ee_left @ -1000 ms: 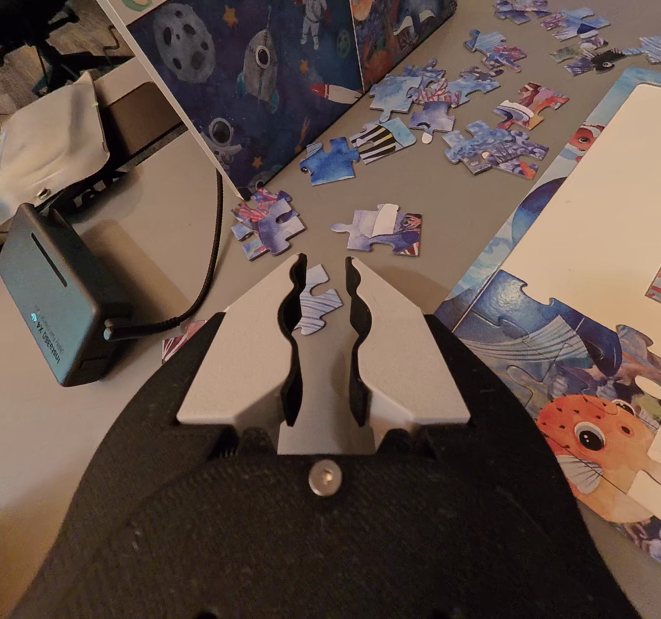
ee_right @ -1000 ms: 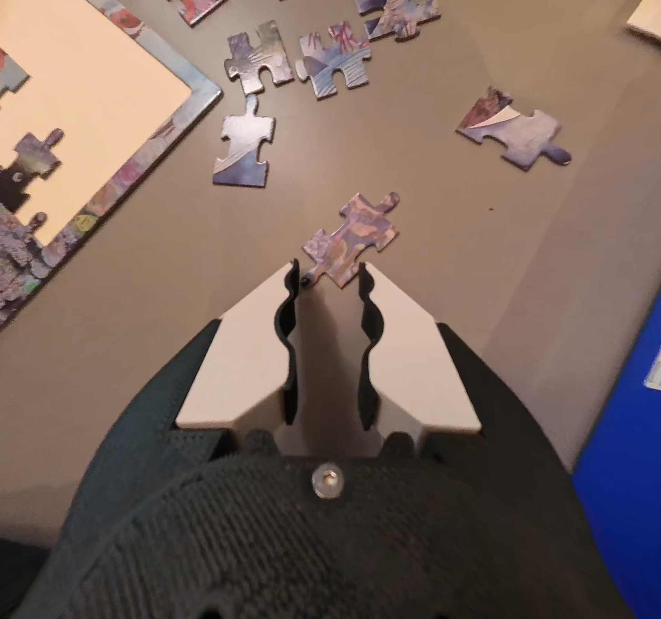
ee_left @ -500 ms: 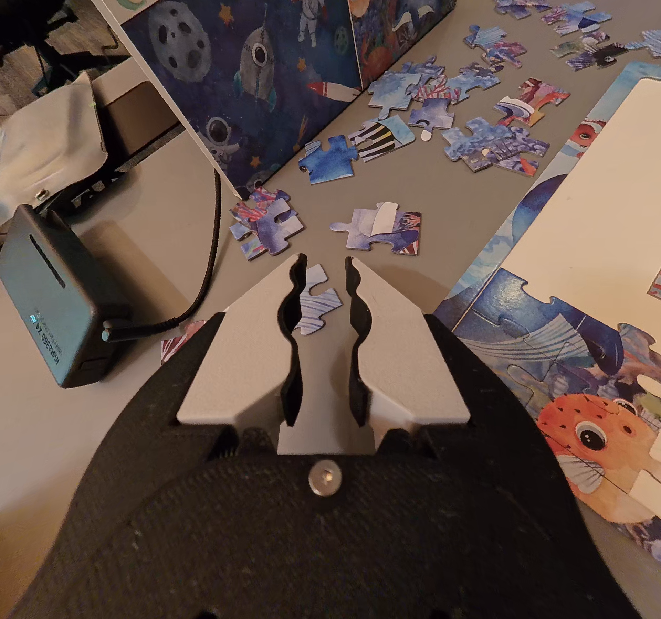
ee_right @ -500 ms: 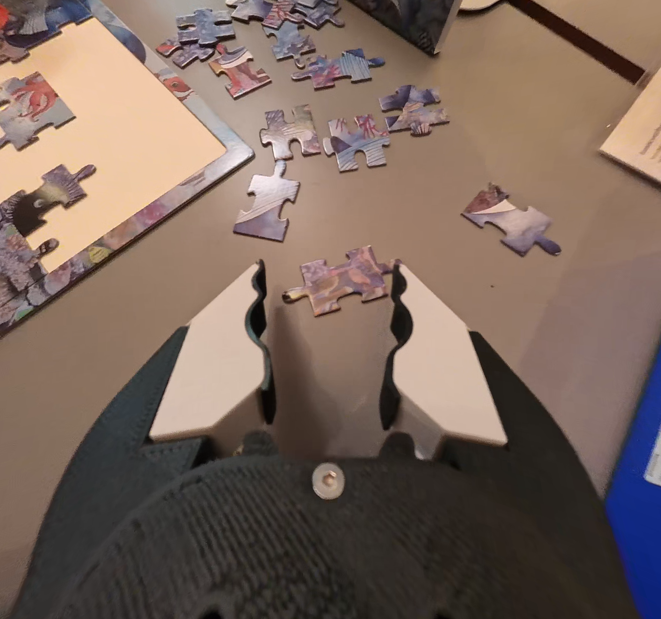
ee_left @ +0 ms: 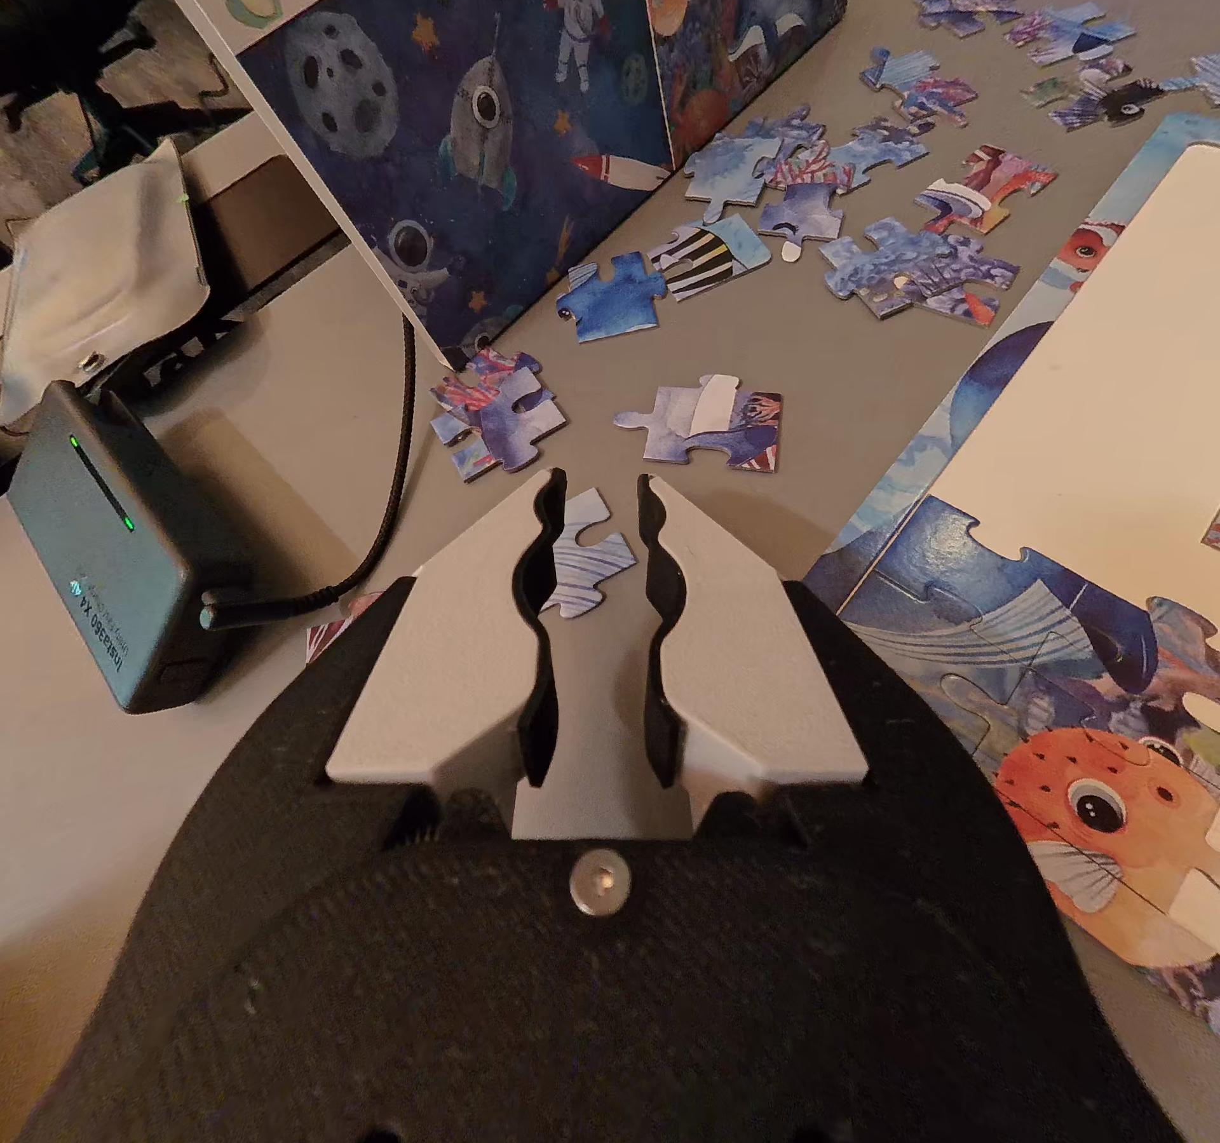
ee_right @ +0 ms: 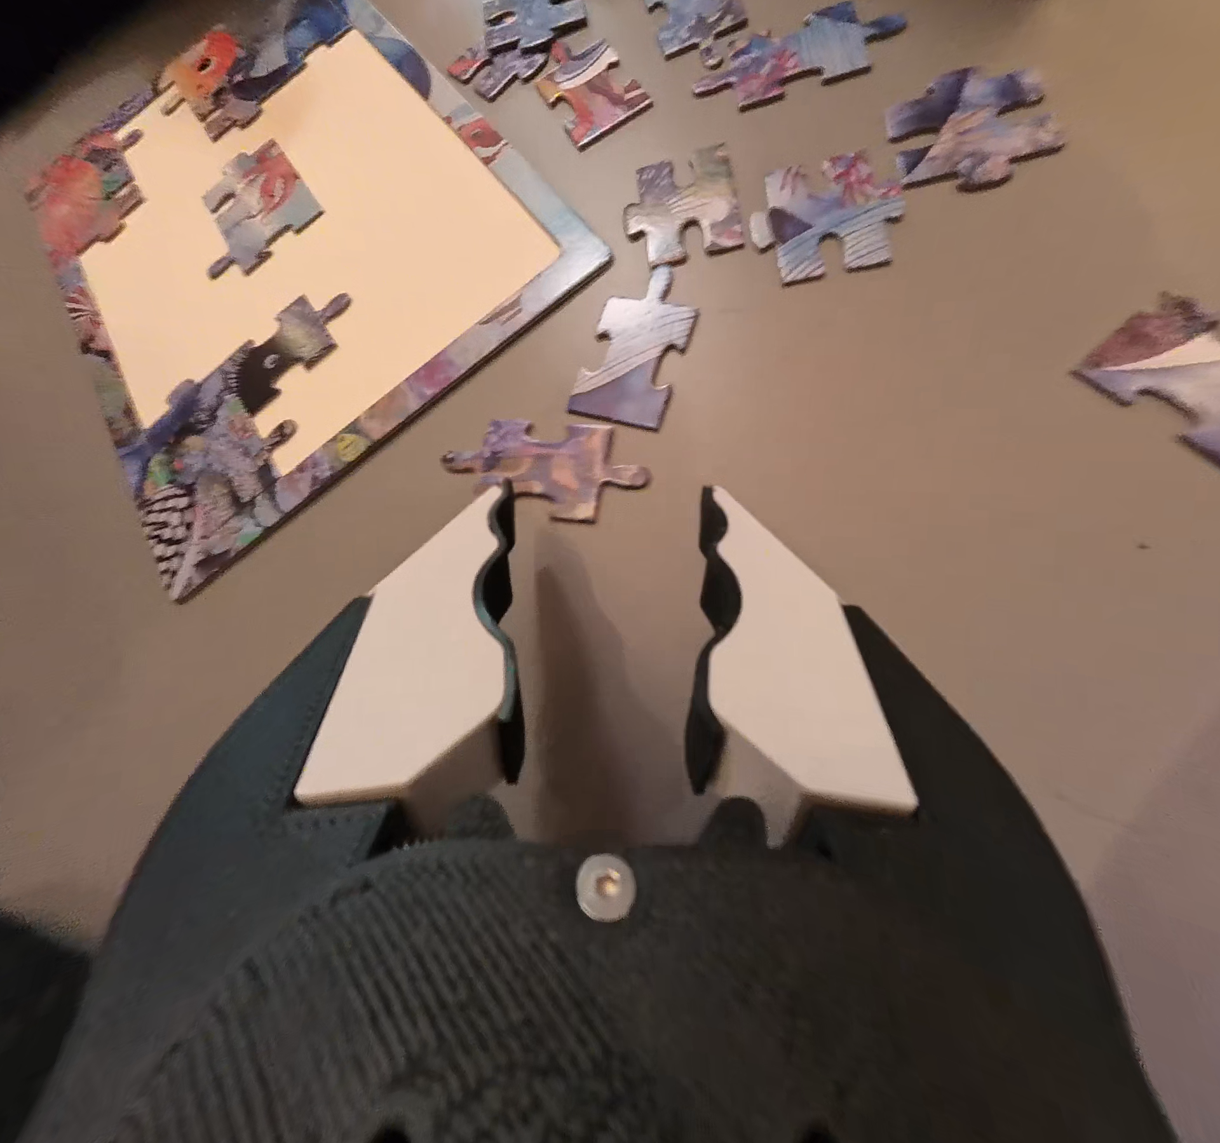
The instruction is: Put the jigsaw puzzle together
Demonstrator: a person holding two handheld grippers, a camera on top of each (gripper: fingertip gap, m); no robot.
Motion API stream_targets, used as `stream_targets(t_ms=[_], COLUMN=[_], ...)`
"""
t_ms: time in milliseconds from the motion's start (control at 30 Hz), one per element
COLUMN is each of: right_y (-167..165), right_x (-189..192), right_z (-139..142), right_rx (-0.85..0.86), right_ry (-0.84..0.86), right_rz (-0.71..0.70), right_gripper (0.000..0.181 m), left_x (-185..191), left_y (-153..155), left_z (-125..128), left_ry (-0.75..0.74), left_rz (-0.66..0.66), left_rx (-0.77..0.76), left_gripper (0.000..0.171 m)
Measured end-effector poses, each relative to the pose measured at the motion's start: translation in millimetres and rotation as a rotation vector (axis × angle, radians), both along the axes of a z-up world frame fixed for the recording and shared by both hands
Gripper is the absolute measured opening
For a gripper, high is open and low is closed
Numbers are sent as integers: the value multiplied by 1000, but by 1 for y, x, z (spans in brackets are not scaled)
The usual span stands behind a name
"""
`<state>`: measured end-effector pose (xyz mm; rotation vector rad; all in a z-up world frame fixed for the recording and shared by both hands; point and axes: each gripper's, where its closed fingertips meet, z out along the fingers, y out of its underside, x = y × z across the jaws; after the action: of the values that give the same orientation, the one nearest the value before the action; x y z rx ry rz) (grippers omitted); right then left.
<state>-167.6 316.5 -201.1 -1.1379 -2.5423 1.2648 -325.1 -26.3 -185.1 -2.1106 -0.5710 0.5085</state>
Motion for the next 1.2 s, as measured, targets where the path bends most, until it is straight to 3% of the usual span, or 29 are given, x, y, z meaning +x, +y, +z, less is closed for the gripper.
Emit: stream_targets(t_ms=[167, 300, 400, 567, 933, 1200], right_y=[-6, -9, -16, -18, -26, -27], right_x=[-9, -12, -10, 8, 13, 13], right_z=[0, -1, 10, -11, -12, -12], right_rx=[104, 260, 240, 200, 168, 205], right_ry=[133, 259, 355, 225, 185, 176], right_rz=[3, -30, -90, -122, -94, -99], right_gripper=[69, 68, 69, 77, 45, 44], left_x=[1, 0, -1, -1, -1, 0], left_y=[1, 0, -1, -1, 0, 0], left_z=[-2, -2, -4, -5, -7, -8], left_ry=[0, 1, -8, -5, -2, 1], left_rz=[-4, -1, 2, 1, -1, -1], left_rx=[-10, -10, -12, -24, -44, -49], left_gripper=[20, 20, 20, 20, 20, 19])
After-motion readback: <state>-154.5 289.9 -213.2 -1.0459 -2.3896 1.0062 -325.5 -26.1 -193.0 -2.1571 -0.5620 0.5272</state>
